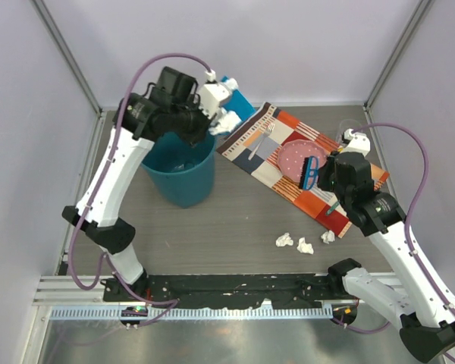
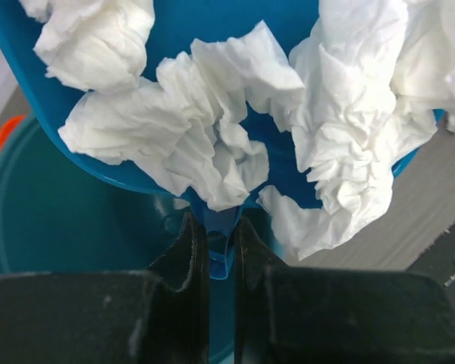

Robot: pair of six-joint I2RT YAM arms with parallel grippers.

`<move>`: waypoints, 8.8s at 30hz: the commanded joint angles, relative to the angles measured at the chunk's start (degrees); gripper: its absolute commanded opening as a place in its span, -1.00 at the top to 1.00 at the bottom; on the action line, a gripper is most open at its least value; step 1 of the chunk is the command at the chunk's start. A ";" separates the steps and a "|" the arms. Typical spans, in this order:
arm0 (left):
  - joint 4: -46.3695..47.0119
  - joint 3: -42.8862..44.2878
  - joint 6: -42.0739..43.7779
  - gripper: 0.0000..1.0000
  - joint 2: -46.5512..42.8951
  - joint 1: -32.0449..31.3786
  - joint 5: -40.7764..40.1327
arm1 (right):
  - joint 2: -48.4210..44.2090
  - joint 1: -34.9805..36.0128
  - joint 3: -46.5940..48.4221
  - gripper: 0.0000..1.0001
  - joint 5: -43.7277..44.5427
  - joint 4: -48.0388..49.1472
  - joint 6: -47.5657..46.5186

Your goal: Sweep away the paper scraps from the table

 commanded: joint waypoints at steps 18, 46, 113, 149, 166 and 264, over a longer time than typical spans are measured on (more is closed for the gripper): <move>28.75 -37.05 31.52 1.00 -23.93 11.82 -46.28 | -0.03 -0.07 0.14 0.98 -2.58 3.04 -0.73; 4.80 -20.49 18.73 1.00 -19.57 10.41 -27.08 | 10.35 0.02 15.34 0.99 -0.32 -25.52 0.25; 13.99 -61.85 8.59 1.00 -5.13 -21.67 -6.90 | 30.65 12.50 23.78 0.99 3.68 -31.67 -16.49; 18.73 -61.94 12.90 1.00 -3.47 -21.67 -3.57 | 13.07 16.71 -6.45 0.98 -1.79 -23.64 30.03; 20.06 -58.60 8.95 1.00 7.61 -22.37 -9.01 | 23.80 26.39 -1.88 0.99 -5.21 -5.06 28.19; 22.43 -50.79 5.17 1.00 0.50 -9.89 3.28 | 8.68 3.54 5.15 0.99 -11.73 2.42 -0.99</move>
